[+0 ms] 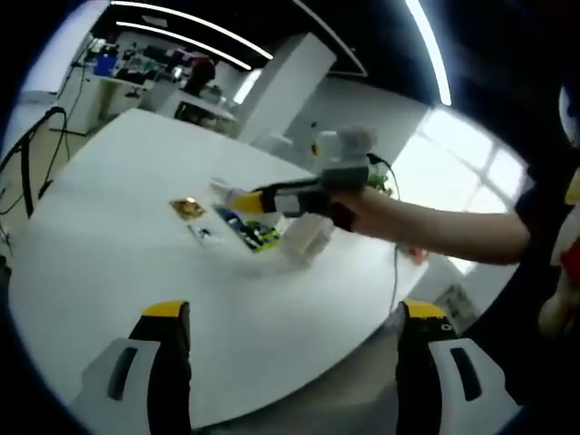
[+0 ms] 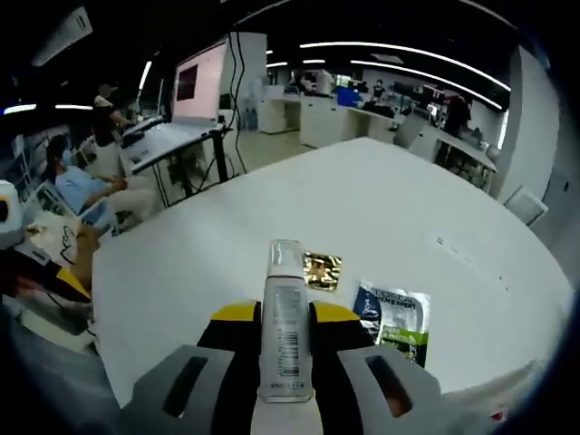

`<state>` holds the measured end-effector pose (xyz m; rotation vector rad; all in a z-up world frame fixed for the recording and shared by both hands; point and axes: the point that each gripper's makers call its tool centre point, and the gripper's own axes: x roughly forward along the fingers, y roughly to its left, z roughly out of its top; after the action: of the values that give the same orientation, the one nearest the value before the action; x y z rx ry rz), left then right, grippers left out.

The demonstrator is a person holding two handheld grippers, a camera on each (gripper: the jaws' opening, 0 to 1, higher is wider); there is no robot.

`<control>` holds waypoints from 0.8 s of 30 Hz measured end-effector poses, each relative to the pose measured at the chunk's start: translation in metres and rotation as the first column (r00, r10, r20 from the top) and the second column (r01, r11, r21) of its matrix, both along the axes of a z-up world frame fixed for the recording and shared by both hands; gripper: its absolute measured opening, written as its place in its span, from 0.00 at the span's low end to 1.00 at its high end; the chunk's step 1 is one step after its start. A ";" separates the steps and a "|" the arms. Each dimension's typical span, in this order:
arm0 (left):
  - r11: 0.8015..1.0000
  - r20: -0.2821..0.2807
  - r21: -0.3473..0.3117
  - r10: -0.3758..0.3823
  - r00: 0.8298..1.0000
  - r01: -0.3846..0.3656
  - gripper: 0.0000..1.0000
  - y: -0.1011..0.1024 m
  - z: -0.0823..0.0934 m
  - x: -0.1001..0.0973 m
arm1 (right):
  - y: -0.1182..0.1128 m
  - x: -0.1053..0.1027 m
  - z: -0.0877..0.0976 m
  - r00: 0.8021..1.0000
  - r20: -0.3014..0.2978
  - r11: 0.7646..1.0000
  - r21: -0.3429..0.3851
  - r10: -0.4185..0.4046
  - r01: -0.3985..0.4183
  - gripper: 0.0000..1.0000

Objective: Arrange the skincare products in the storage area until every visible bottle or jar stands upright without overlapping.

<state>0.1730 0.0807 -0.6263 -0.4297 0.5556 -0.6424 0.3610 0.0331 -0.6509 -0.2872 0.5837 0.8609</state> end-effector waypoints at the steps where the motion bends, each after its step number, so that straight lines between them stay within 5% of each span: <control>1: 1.000 0.005 -0.002 0.003 1.000 -0.003 0.86 -0.001 0.002 0.001 | 0.000 -0.007 0.007 1.000 -0.007 1.000 0.027 0.001 -0.001 0.20; 13: 0.999 0.024 -0.043 -0.002 1.000 0.003 0.85 -0.023 0.018 -0.007 | -0.008 -0.057 0.043 0.997 -0.070 0.977 0.214 0.017 -0.002 0.20; 20: 0.991 0.046 -0.134 0.011 0.999 -0.005 0.85 -0.036 0.038 -0.004 | -0.018 -0.082 0.065 0.981 -0.189 0.909 0.415 0.036 0.046 0.19; 24: 0.984 0.067 -0.178 0.014 0.998 -0.002 0.85 -0.043 0.053 0.000 | -0.027 -0.096 0.075 0.964 -0.260 0.846 0.525 0.049 0.099 0.19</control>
<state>0.1729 0.0377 -0.5732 -0.5750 0.4334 -0.6992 0.2652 0.0065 -0.5761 0.3537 0.5668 1.0081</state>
